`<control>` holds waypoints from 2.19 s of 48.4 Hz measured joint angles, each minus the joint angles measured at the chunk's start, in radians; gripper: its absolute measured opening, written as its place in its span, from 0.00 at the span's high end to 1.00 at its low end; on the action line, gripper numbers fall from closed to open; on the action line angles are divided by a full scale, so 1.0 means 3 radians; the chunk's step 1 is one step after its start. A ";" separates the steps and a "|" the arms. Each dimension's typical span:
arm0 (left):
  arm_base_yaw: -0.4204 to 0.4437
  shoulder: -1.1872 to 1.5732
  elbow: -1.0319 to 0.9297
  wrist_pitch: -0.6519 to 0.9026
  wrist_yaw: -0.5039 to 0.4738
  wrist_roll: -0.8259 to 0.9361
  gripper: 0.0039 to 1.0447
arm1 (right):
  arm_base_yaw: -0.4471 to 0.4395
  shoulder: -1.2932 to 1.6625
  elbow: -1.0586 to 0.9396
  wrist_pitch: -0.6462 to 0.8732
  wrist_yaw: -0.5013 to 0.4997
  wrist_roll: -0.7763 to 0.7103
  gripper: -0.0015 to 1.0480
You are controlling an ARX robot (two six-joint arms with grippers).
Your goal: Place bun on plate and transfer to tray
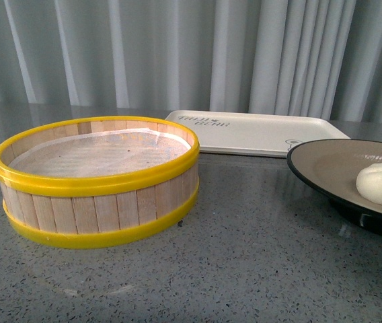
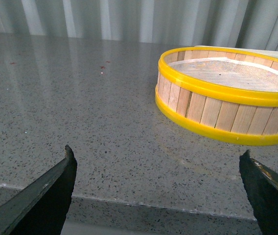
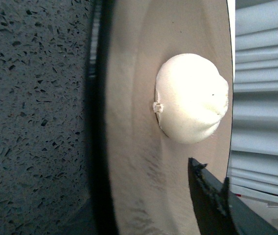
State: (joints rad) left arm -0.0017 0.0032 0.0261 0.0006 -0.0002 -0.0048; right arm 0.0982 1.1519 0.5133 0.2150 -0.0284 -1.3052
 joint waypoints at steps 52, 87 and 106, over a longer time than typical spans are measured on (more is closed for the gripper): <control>0.0000 0.0000 0.0000 0.0000 0.0000 0.0000 0.06 | -0.0623 0.0510 0.1737 -0.0776 -0.1007 -0.0539 0.97; 0.0000 0.0000 0.0000 0.0000 0.0000 0.0000 0.06 | -0.0408 0.2300 0.3067 -0.0858 -0.0940 -0.1013 0.97; 0.0000 0.0000 0.0000 0.0000 0.0000 0.0000 0.06 | -0.0259 0.2734 0.3497 -0.0832 -0.0866 -0.1160 0.97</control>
State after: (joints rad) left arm -0.0017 0.0032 0.0261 0.0006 -0.0002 -0.0048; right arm 0.0204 1.9720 1.5623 -0.0345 -0.2882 -1.6531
